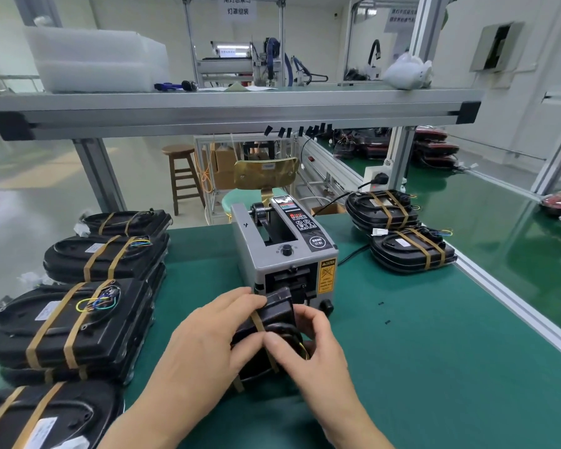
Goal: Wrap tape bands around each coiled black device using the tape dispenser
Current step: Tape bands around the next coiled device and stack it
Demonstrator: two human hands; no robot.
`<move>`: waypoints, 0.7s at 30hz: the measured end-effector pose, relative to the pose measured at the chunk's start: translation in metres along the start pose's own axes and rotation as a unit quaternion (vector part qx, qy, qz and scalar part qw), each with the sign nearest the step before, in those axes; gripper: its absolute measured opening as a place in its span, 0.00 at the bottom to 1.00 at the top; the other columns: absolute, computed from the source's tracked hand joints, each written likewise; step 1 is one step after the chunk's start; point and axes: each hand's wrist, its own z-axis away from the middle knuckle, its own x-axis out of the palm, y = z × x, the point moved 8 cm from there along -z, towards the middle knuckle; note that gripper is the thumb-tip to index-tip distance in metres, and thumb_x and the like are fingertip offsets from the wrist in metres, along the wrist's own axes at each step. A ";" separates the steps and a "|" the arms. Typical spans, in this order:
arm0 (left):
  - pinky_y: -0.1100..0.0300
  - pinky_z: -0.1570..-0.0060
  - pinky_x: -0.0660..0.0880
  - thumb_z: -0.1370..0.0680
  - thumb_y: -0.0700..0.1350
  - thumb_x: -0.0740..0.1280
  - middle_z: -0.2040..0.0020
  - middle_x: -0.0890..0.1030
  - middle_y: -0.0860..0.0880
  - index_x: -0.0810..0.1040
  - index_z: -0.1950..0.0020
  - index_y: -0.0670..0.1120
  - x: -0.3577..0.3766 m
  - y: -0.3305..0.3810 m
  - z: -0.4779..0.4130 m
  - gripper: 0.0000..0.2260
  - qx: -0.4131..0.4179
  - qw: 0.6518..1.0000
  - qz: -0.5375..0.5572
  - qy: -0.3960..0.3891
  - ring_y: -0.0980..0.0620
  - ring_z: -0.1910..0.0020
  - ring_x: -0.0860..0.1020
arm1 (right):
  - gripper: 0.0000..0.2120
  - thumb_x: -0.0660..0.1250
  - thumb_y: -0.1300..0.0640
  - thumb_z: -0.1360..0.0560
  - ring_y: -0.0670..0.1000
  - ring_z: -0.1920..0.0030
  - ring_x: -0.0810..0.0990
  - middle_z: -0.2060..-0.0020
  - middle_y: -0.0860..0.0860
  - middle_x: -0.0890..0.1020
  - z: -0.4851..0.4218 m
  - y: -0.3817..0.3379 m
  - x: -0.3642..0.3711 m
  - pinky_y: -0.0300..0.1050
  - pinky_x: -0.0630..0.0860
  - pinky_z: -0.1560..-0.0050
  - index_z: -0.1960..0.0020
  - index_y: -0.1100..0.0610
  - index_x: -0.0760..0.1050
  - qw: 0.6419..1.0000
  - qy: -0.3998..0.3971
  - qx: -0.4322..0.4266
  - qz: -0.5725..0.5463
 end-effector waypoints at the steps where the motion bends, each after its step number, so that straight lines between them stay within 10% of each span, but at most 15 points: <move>1: 0.54 0.37 0.72 0.25 0.55 0.72 0.33 0.72 0.63 0.76 0.34 0.62 0.001 -0.004 0.001 0.19 -0.007 1.000 -0.014 -0.022 0.52 0.37 0.76 | 0.29 0.75 0.34 0.39 0.40 0.42 0.79 0.43 0.37 0.80 0.000 0.002 0.000 0.45 0.77 0.39 0.41 0.33 0.71 1.000 -0.016 -0.002 0.010; 6: 0.58 0.31 0.62 0.25 0.62 0.67 0.27 0.67 0.57 0.54 0.28 0.74 0.004 -0.032 0.016 0.30 -0.043 0.994 -0.067 -0.070 0.55 0.29 0.66 | 0.32 0.75 0.46 0.35 0.38 0.35 0.73 0.38 0.36 0.77 0.003 0.011 -0.002 0.40 0.71 0.34 0.34 0.37 0.66 0.993 -0.053 -0.033 0.098; 10: 0.73 0.44 0.66 0.34 0.47 0.80 0.40 0.73 0.64 0.67 0.32 0.68 -0.005 -0.060 0.039 0.37 -0.151 0.982 0.111 0.037 0.73 0.42 0.70 | 0.31 0.74 0.47 0.34 0.37 0.36 0.73 0.39 0.31 0.73 0.005 0.020 -0.003 0.40 0.71 0.35 0.35 0.34 0.65 0.992 -0.041 -0.032 0.118; 15: 0.59 0.51 0.71 0.36 0.37 0.81 0.51 0.84 0.56 0.76 0.45 0.59 0.004 -0.095 0.057 0.28 -0.279 0.915 0.268 0.112 0.56 0.49 0.80 | 0.32 0.76 0.48 0.37 0.39 0.38 0.75 0.43 0.28 0.73 0.008 0.018 0.000 0.42 0.74 0.37 0.37 0.33 0.67 0.994 -0.022 -0.033 0.106; 21: 0.61 0.53 0.73 0.39 0.44 0.82 0.54 0.83 0.64 0.78 0.51 0.68 -0.026 -0.104 0.046 0.26 -0.246 0.898 0.302 0.206 0.67 0.56 0.80 | 0.30 0.75 0.44 0.39 0.39 0.40 0.75 0.45 0.32 0.75 0.013 -0.011 0.011 0.34 0.75 0.45 0.39 0.36 0.69 0.995 0.013 -0.064 0.069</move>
